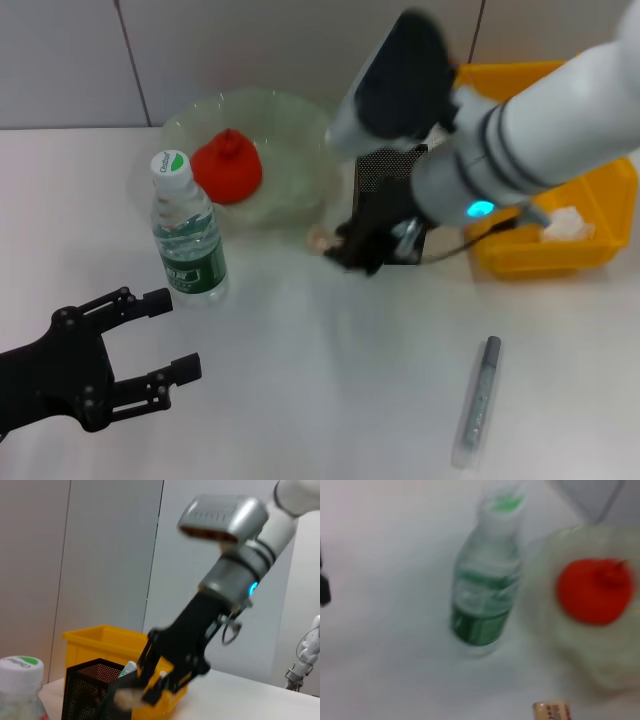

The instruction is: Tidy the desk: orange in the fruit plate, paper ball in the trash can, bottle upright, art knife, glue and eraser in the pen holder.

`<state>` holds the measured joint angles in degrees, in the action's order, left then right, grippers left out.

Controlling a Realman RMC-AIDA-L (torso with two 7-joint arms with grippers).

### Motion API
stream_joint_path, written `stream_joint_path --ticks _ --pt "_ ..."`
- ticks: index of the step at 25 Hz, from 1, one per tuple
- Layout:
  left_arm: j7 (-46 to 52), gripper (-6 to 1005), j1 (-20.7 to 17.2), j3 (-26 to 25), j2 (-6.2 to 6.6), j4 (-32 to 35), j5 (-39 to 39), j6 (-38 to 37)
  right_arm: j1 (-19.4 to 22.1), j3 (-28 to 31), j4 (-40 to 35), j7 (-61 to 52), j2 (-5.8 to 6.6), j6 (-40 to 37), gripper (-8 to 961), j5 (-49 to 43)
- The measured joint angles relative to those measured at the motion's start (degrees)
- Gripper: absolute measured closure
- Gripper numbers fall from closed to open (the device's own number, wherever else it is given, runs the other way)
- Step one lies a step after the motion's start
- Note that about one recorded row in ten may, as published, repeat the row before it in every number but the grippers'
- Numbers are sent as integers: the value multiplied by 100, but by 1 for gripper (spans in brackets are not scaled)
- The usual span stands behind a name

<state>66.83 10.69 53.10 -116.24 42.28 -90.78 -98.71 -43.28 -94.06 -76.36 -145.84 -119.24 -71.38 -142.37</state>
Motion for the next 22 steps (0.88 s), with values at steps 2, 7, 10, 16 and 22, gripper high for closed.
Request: stream_joint_path --ticks 2,7,10,16,22 --pt "-3 171 25 10 0 -1 0 -2 283 224 -887 -238 0 -371 710 -333" --pt "-4 170 66 39 -6 0 0 -19 518 559 -1387 -307 -8 -467 710 -679" --pt "0 170 72 41 -17 0 0 -20 596 748 -1314 -289 -10 -269 709 -791" --pt "48 170 74 43 -29 0 0 -32 632 1002 -887 -147 2 151 709 -779" --pt "53 170 81 43 -30 0 0 -43 496 1099 -252 82 6 532 662 -642"
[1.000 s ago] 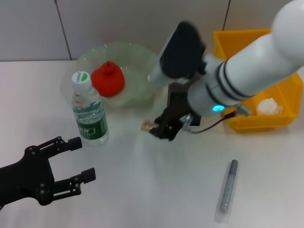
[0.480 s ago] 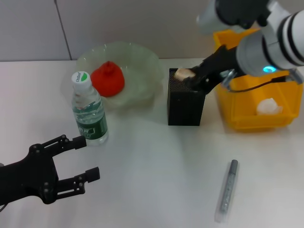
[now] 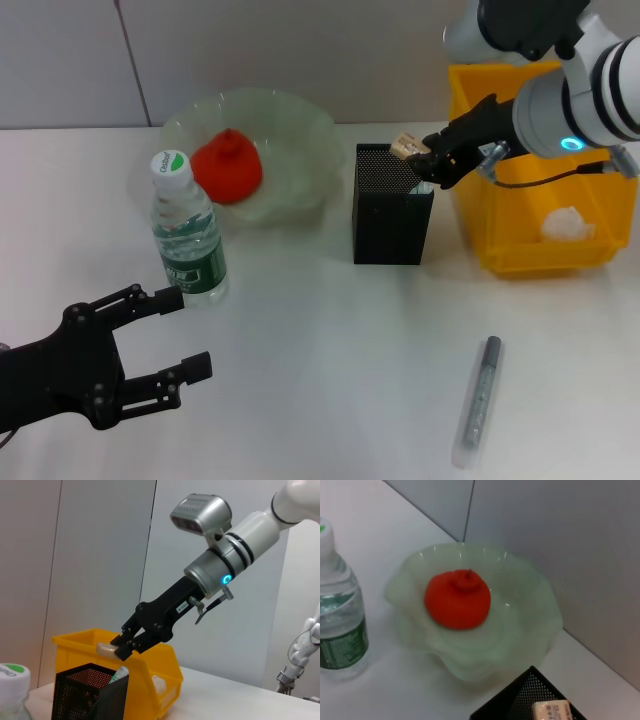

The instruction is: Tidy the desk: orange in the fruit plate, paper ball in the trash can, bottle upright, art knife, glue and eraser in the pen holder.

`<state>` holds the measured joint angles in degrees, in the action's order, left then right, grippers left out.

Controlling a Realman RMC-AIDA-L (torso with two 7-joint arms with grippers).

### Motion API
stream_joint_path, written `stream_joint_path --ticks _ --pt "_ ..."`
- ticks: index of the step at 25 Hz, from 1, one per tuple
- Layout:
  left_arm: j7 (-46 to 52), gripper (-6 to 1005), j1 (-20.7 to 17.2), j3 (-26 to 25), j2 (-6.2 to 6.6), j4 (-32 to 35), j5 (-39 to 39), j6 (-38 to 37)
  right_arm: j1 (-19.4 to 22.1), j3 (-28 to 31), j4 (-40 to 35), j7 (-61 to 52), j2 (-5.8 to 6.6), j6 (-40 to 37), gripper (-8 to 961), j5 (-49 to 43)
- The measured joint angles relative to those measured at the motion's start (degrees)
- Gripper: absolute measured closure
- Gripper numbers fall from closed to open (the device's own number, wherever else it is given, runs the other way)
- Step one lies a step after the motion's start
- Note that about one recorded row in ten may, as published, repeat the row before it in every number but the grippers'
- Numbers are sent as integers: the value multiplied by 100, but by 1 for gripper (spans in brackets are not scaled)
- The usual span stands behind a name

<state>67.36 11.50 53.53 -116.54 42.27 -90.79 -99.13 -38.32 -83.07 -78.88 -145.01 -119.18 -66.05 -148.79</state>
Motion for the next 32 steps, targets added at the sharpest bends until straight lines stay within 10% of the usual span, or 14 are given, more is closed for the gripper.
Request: stream_joint_path --ticks 12,24,32 --pt "12 171 -15 -1 0 0 0 -1 -76 146 91 202 1 65 501 231" --pt "-44 171 -47 -12 46 55 -95 -103 -139 466 -2080 -757 0 -3278 426 -439" --pt "9 170 -33 -42 100 367 -416 -233 -249 416 -1622 -1476 -10 -4268 428 -536"
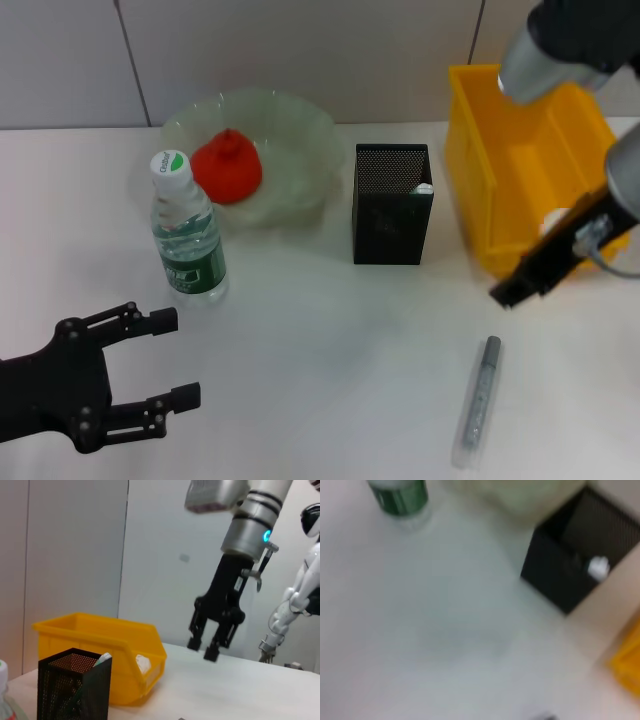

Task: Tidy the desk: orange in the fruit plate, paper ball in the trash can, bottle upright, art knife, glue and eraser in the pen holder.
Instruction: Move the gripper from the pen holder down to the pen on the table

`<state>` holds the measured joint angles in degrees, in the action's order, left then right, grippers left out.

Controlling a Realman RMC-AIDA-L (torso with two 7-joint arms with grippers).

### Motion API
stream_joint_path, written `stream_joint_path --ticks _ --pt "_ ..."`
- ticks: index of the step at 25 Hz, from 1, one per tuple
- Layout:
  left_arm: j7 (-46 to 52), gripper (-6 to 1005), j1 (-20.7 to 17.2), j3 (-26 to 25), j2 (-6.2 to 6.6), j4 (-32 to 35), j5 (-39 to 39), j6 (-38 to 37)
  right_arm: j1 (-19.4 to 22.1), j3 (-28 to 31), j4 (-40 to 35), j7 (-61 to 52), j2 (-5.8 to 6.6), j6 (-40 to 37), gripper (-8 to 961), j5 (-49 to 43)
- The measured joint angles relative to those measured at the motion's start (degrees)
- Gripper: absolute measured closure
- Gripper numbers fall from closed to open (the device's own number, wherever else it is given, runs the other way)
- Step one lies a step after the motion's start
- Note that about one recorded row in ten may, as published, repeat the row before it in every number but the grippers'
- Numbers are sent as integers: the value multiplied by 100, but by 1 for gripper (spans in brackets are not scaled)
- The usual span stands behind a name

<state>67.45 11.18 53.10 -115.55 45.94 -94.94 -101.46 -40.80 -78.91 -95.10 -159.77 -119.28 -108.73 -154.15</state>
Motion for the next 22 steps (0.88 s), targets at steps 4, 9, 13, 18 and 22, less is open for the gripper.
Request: stream_joint_path --ticks 4,9,13,18,22 --pt "2 170 32 3 67 60 -30 -79 0 -86 917 -184 -12 264 428 -1" --pt "8 171 43 23 124 90 -37 -106 -78 -139 2023 -237 -12 814 429 -4" --pt "13 171 43 25 130 90 -37 -108 -128 -142 2683 -237 3 1313 430 -10" --pt "22 171 44 25 104 90 -37 -105 -252 -123 3122 -244 10 1584 431 -11" --pt "23 171 78 27 86 88 -36 -82 -358 -118 3399 -246 10 1730 432 -10"
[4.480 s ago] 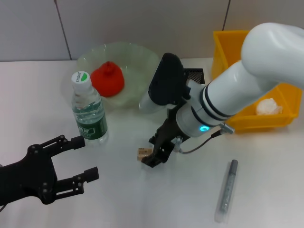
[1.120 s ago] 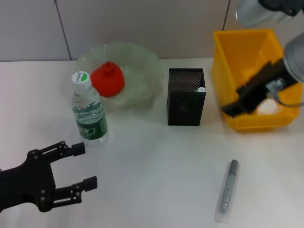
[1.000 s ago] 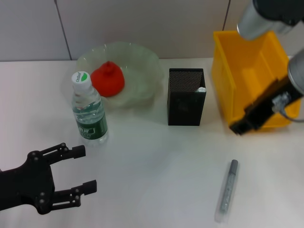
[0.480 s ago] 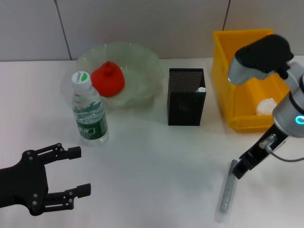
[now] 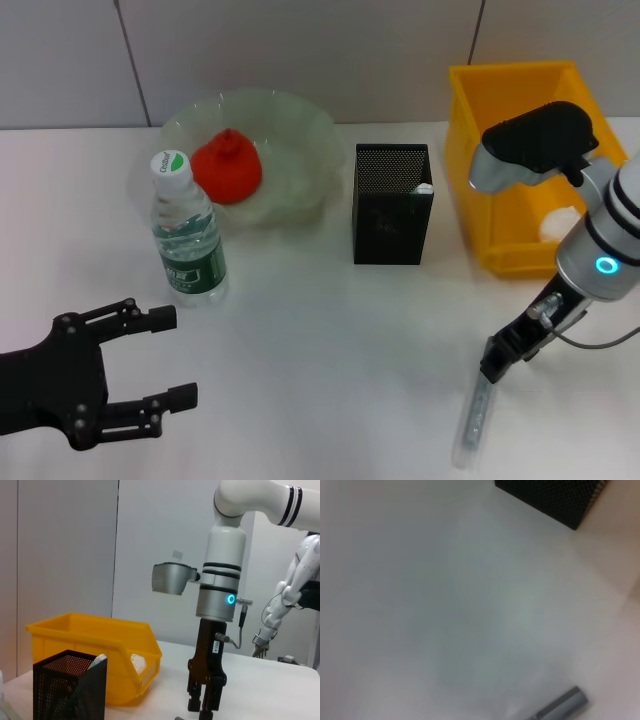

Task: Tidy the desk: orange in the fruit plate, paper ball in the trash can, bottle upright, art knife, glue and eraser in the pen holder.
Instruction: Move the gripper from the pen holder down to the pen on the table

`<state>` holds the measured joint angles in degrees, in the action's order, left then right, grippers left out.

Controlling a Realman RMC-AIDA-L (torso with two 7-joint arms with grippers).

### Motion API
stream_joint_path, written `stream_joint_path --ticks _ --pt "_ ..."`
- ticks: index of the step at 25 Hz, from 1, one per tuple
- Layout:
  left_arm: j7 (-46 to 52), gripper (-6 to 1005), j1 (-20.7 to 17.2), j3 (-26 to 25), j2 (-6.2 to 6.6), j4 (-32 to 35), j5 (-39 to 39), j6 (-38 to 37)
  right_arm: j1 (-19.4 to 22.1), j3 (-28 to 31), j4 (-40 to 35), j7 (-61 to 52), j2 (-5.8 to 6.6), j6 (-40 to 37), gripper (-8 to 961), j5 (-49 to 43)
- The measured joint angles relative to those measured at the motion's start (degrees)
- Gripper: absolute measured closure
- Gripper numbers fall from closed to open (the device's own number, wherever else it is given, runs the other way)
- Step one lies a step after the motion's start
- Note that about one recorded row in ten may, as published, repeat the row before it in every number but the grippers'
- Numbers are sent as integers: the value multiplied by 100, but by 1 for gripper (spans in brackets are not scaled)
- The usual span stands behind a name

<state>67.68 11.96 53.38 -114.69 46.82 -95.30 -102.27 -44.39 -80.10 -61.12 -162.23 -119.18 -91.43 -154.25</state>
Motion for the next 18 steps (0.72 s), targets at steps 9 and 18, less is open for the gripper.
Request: stream_joint_path --ticks 9,18 --pt "0 170 29 -3 -17 -51 3 27 -203 27 310 1 -5 253 433 22" --pt "-8 170 23 -27 -19 -60 3 42 -492 -14 748 3 -9 396 434 13"
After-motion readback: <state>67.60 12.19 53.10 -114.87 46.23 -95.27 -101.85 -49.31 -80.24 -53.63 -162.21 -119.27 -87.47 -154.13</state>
